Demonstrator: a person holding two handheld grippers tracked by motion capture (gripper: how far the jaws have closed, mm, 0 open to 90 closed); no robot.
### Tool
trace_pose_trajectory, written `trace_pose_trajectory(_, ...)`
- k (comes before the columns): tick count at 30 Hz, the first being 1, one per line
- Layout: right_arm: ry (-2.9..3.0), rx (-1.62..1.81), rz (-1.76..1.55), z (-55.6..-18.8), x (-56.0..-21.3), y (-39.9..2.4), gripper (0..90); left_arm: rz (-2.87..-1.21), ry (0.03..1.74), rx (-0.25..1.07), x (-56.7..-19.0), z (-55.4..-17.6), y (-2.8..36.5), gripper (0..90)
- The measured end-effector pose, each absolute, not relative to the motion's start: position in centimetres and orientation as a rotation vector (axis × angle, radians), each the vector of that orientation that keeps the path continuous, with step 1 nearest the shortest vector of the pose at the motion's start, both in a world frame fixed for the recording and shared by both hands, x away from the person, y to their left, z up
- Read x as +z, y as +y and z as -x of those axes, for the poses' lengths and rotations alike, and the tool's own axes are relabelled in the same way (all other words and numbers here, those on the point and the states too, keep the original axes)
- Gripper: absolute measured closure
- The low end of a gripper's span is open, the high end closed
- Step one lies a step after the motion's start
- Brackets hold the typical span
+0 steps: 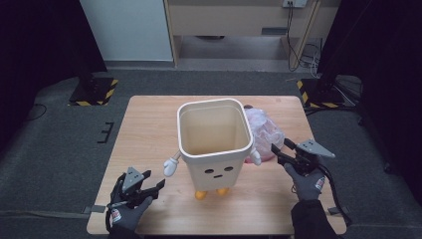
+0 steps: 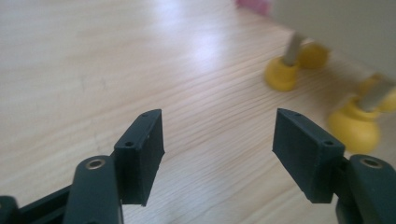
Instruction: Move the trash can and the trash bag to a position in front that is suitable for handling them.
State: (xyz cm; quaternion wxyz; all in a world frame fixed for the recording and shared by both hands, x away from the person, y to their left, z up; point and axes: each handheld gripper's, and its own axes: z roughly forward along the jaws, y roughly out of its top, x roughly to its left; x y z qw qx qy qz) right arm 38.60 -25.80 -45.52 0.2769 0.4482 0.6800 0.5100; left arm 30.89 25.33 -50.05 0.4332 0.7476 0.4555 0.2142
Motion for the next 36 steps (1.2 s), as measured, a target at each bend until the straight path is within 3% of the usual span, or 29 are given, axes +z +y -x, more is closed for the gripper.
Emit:
trace_pose_trajectory(14, 1.835, 1.207, -1.298, -43.8, -49.9, -22.8, 45.3, -1.974, 1.299, 0.577, -53.1, -33.6, 27.2, 27.1)
trace_pose_trajectory(21, 1.889, 1.079, -1.291, -43.1, -50.6, -23.7, 49.6, -1.973, 1.313, 0.555, -53.3, -33.7, 27.2, 25.6)
trace_pose_trajectory(36, 1.906, 1.05, -1.309, -39.3, -50.2, -28.6, 48.5, -1.997, 1.3, 0.569, -53.4, -33.5, 26.9, 21.5)
